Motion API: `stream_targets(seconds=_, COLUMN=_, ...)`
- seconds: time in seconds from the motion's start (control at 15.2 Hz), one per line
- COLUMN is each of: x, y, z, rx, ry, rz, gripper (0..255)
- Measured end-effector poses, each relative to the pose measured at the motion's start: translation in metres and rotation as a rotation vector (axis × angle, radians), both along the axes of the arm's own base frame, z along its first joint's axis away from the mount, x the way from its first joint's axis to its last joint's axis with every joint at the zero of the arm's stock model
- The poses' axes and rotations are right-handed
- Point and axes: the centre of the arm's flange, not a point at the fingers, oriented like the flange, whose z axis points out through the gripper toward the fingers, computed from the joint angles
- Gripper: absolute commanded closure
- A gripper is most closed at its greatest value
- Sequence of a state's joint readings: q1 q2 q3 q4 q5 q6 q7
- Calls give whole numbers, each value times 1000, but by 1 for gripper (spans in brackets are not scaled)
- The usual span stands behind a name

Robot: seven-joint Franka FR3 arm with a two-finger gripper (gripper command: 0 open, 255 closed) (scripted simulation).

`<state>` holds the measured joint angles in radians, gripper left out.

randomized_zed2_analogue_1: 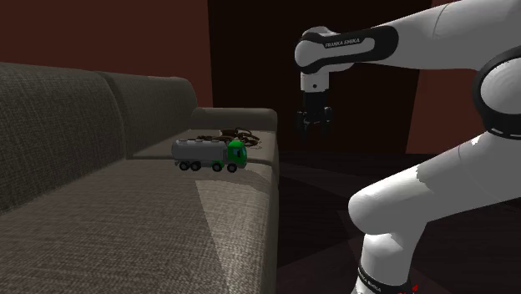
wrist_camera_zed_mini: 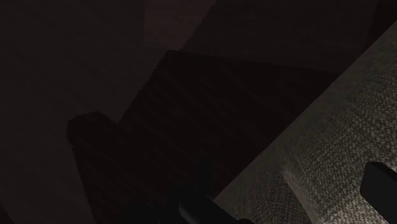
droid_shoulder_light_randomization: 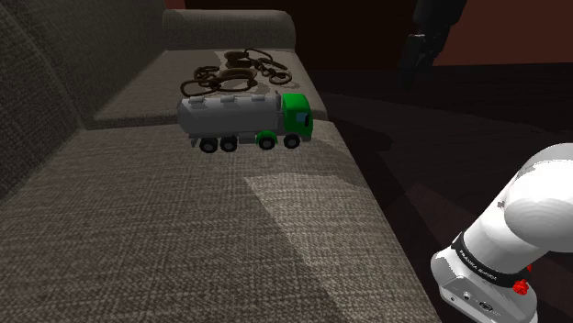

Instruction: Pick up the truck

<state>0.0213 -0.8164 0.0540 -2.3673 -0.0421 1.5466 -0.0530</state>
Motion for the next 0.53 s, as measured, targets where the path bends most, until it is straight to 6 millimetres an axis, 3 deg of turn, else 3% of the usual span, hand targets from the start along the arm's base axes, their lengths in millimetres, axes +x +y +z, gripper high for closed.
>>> stream_targets(seconds=0.2, x=12, y=9, z=-1, rx=-1, ry=1, rz=39, gripper=0)
stream_targets(seconds=0.53, x=54, y=59, z=-1, rx=-4, ry=8, rz=190, gripper=0)
